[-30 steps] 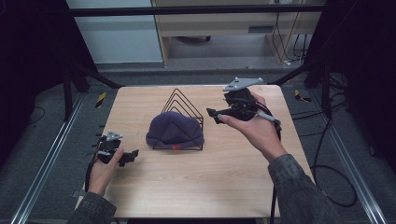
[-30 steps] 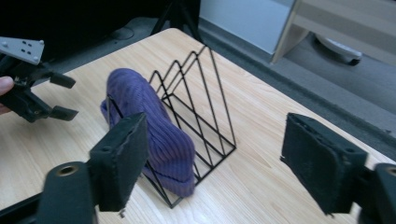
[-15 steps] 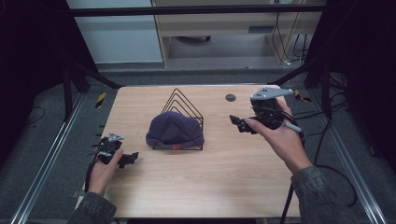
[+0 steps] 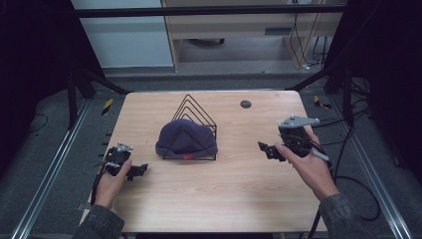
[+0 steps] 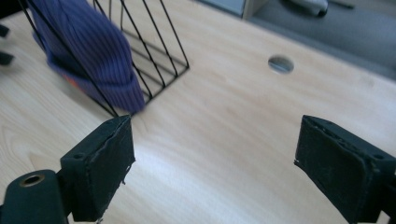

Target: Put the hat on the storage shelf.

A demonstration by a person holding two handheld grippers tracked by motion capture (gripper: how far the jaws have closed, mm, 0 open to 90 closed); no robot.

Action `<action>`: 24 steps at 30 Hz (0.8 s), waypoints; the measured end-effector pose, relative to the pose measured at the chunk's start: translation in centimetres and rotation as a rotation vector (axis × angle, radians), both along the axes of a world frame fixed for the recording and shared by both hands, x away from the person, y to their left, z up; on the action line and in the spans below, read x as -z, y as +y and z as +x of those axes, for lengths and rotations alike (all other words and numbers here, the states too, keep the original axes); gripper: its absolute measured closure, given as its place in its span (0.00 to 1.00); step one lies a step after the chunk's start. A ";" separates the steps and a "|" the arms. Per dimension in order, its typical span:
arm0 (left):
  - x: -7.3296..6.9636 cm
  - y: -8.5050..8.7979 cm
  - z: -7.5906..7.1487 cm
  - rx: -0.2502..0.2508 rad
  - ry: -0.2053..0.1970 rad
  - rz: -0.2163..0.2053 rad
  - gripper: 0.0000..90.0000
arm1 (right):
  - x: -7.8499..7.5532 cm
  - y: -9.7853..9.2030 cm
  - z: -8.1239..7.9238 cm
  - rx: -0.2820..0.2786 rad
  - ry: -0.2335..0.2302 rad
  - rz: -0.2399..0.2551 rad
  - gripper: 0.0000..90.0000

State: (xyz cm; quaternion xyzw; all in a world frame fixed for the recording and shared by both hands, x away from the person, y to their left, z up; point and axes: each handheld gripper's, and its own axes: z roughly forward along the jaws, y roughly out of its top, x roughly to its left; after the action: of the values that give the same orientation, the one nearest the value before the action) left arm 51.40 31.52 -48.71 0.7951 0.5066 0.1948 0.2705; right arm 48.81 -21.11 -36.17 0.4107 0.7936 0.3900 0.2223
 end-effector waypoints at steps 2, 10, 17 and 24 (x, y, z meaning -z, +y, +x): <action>0.1 0.0 0.0 -0.001 0.005 0.002 0.06 | 1.3 -0.2 -0.1 0.006 0.024 -0.009 0.15; 0.5 -0.1 0.1 -0.002 0.026 0.006 0.05 | 7.2 -0.3 -0.3 0.026 0.111 0.008 0.16; 0.9 -0.1 0.2 -0.002 0.037 0.002 0.01 | 11.1 -0.6 1.1 0.106 0.156 0.057 0.16; 1.1 -0.3 0.1 -0.004 0.021 -0.009 0.00 | 13.1 -0.4 2.0 0.169 0.179 0.039 0.17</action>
State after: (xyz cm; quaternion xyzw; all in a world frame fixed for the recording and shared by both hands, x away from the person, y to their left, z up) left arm 51.54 31.26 -49.80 0.7950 0.5118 0.1846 0.2684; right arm 50.76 -21.51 -49.27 0.5136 0.7651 0.3471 0.1745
